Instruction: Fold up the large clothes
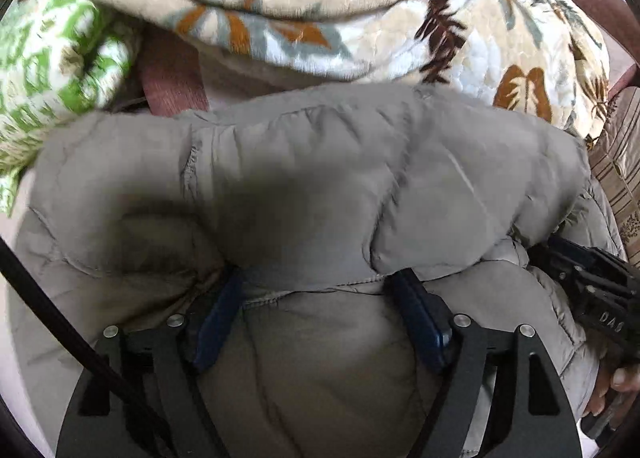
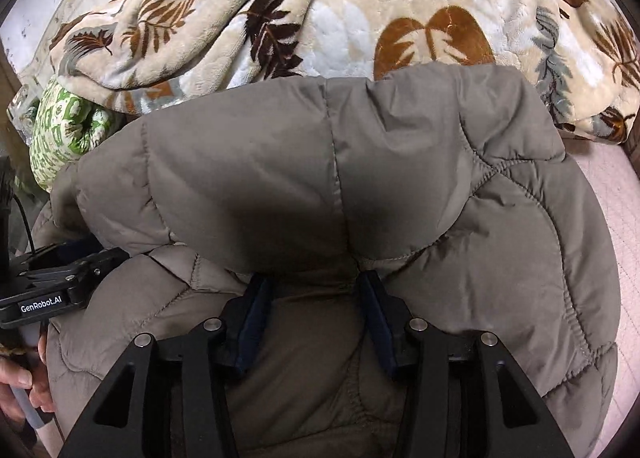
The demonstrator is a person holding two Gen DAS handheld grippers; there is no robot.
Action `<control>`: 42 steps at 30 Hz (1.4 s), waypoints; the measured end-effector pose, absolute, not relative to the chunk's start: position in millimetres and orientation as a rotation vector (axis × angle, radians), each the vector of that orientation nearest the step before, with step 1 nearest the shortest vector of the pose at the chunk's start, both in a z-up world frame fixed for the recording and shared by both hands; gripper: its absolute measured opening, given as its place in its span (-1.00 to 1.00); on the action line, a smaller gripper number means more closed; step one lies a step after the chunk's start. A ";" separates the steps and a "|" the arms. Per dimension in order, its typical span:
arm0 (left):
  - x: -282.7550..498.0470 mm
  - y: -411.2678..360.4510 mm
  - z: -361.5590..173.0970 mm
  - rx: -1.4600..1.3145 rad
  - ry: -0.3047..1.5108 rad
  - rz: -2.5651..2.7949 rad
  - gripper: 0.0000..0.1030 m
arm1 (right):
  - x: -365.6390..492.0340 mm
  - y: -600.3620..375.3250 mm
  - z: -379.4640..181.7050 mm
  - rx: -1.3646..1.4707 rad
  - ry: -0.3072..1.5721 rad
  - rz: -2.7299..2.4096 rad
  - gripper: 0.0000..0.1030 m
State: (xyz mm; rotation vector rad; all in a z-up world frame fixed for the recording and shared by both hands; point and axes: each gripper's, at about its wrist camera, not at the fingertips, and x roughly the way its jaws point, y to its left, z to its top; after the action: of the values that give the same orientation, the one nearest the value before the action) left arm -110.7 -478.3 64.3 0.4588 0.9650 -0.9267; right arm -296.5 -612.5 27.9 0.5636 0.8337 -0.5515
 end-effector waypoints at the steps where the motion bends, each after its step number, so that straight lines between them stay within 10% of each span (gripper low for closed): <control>1: -113.0 -472.4 70.1 0.441 0.961 -0.927 0.49 | -300.0 -611.3 33.0 0.570 0.826 -0.553 -0.04; 13: -190.3 -330.5 106.2 0.398 0.773 -0.881 0.49 | -456.2 -503.2 90.4 0.645 0.514 -0.592 0.01; 42: -160.0 -312.2 62.5 0.320 0.857 -0.779 0.64 | -412.5 -518.5 26.8 0.643 0.668 -0.652 0.03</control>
State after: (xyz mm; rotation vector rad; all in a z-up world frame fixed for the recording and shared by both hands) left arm -160.0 -312.2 62.5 0.3203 0.8570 -0.7793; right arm -412.5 -518.5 26.8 0.6432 0.6681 -0.6518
